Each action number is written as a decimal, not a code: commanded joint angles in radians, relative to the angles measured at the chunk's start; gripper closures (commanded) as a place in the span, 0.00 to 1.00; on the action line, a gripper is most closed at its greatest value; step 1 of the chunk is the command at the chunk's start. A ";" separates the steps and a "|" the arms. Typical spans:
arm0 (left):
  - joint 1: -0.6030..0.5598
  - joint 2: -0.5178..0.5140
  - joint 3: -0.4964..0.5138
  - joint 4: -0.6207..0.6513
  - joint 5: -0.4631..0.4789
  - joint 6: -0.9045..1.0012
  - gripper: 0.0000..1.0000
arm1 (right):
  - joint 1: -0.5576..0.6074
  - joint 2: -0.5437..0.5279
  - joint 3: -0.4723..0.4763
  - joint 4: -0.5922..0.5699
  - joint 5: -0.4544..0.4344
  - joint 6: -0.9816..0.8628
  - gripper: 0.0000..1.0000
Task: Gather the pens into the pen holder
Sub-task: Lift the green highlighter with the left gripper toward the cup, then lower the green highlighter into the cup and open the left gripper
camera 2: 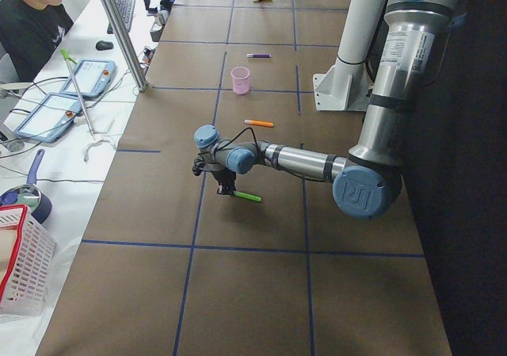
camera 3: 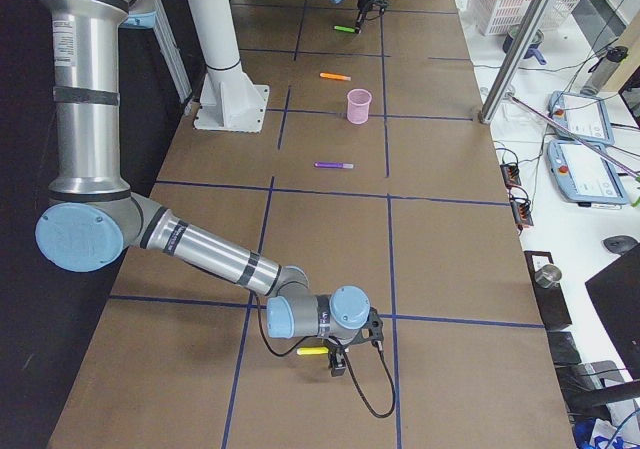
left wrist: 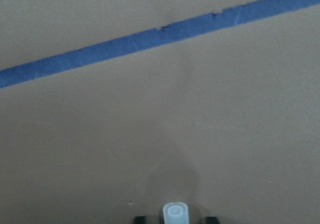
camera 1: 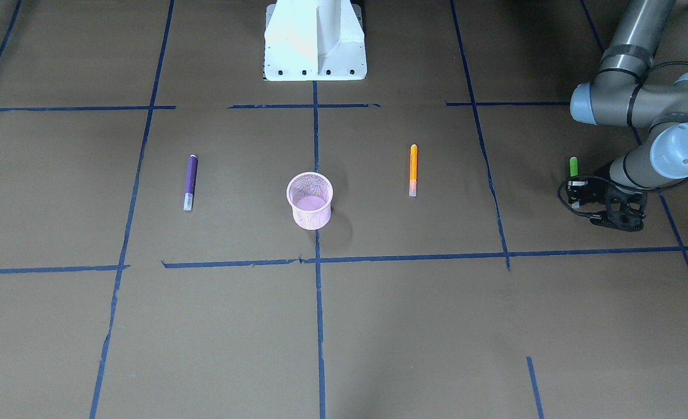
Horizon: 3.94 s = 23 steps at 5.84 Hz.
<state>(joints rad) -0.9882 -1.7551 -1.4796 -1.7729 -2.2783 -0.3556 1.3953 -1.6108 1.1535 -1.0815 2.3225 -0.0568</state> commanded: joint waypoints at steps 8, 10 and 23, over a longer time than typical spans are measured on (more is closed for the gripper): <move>-0.046 -0.369 -0.217 -0.085 0.050 -0.287 1.00 | 0.001 -0.001 0.011 0.000 0.002 0.002 0.00; 0.101 -0.412 -0.206 -0.302 0.212 -0.512 1.00 | 0.001 -0.001 0.012 0.000 0.002 0.002 0.00; 0.419 -0.523 0.068 -0.731 0.576 -0.714 1.00 | 0.001 -0.001 0.014 0.000 0.000 0.002 0.00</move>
<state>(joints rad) -0.5734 -2.2781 -1.4116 -2.5035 -1.7028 -1.0630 1.3959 -1.6122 1.1673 -1.0815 2.3226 -0.0552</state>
